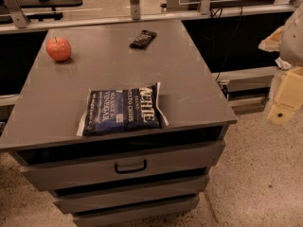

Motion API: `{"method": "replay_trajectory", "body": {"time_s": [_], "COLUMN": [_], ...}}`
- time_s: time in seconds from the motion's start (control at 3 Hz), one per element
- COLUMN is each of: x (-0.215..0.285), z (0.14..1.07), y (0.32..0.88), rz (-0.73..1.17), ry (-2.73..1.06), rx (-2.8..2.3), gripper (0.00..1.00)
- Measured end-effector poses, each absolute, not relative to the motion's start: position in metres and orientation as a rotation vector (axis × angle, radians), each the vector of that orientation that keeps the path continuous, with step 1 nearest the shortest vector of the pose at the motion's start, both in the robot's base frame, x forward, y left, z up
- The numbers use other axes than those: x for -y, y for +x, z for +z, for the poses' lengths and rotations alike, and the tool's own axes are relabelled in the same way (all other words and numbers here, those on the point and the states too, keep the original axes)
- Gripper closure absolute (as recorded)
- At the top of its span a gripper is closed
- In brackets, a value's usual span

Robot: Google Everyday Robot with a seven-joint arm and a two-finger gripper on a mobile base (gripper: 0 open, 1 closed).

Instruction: Move rxbar chocolate near blue chip bag

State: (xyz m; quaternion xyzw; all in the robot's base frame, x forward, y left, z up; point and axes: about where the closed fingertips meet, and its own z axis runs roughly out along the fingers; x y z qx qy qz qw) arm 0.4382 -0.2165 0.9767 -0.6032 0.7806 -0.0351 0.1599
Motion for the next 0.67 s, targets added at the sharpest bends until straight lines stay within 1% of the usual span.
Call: {"method": "replay_trajectory", "body": {"time_s": [0.33,0.67], "x": [0.216,0.214], "z": [0.977,0.975], "y": [0.438,0.450], "rz": [-0.100,-0.088], "ry": [-1.723,-1.696], "rx": [-2.230,-2.212], "gripper": [0.00,0.00]}}
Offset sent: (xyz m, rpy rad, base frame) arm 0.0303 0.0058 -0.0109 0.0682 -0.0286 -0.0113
